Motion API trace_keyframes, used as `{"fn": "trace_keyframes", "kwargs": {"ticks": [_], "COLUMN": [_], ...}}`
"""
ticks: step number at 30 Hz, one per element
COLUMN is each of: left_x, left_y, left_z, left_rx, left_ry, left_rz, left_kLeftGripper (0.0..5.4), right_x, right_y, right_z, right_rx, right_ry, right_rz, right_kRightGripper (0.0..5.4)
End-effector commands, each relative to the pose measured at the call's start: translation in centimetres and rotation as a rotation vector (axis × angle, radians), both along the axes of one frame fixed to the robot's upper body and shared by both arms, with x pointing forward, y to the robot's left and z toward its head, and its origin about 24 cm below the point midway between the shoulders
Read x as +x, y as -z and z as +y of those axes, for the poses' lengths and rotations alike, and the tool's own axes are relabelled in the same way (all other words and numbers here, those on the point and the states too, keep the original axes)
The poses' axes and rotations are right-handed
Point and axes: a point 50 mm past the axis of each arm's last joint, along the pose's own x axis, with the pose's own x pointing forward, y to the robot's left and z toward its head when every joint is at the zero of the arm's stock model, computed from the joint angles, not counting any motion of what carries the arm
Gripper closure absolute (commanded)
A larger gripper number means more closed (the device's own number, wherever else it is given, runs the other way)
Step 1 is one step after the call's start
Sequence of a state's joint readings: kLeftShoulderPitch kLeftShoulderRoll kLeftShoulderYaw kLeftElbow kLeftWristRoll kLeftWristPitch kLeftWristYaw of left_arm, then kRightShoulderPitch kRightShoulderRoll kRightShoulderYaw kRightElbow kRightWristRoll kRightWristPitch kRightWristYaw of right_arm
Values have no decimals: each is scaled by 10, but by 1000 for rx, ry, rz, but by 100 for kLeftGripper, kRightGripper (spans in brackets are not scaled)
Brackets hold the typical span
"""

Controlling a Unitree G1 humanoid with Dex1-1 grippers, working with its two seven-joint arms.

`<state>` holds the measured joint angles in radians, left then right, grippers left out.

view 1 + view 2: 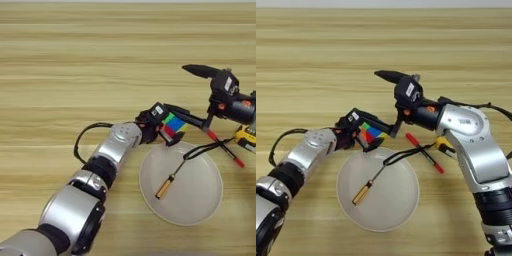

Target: Move the objects on the table

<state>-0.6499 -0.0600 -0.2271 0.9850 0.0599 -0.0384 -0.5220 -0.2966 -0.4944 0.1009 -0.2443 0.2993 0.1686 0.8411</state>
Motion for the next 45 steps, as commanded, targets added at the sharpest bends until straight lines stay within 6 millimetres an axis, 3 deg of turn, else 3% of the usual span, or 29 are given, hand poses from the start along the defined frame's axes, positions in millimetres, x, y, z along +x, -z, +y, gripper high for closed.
{"fn": "trace_keyframes", "kwargs": {"ticks": [1,13,33,45], "left_x": [4,6,5,4], "left_y": [-2,-1,1,1], "left_z": [-3,-2,-3,-4], "left_rx": [13,25,31,28], "left_ry": [0,4,32,39], "left_rz": [13,19,24,21], "left_kLeftGripper": [0,0,206,215], "right_x": [0,2,4,4], "right_y": [-9,-11,-15,-16], "right_z": [0,-1,-3,-3], "right_rx": [2,13,26,27], "right_ry": [0,15,31,30], "right_rz": [-27,-37,-47,-48], "right_kRightGripper": [3,3,0,0]}}
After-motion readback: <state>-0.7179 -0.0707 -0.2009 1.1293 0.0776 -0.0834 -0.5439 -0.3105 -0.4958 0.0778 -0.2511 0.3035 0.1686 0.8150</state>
